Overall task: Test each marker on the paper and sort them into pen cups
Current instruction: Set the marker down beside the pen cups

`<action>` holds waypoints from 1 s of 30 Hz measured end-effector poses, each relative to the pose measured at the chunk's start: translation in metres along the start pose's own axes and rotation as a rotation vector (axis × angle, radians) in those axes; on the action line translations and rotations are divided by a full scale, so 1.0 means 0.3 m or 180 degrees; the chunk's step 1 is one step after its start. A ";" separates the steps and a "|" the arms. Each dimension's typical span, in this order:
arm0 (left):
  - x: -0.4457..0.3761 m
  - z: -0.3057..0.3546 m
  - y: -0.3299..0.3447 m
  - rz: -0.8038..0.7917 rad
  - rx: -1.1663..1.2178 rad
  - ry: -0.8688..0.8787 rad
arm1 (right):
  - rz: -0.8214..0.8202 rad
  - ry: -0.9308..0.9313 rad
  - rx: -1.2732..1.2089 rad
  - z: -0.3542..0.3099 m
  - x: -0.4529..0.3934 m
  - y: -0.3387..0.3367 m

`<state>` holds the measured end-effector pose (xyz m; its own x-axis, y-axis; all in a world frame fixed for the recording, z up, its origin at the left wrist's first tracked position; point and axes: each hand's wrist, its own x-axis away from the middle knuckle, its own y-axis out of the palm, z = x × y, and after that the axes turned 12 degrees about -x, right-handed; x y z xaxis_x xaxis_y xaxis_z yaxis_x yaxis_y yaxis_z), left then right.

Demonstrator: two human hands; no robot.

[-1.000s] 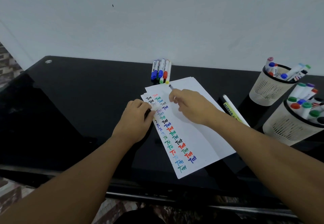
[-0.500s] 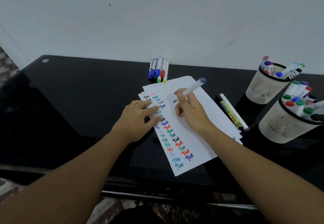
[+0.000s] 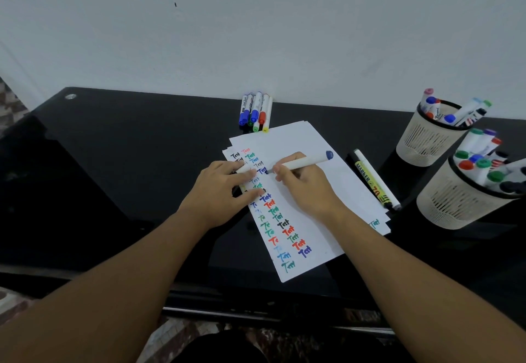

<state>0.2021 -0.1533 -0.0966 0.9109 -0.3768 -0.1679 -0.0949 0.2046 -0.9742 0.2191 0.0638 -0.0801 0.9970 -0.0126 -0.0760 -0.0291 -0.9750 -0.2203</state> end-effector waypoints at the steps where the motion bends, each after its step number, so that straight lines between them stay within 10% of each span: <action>1: -0.001 0.000 -0.001 -0.0003 -0.0015 0.0000 | -0.0028 0.0005 0.0042 -0.001 -0.002 0.003; 30: 0.002 0.004 0.001 0.0013 -0.0004 -0.0008 | -0.0088 -0.0052 0.0430 0.018 -0.020 0.009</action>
<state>0.2031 -0.1526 -0.0967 0.9115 -0.3738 -0.1715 -0.0992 0.2050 -0.9737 0.2127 0.0625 -0.0856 0.9963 0.0186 -0.0835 -0.0120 -0.9361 -0.3514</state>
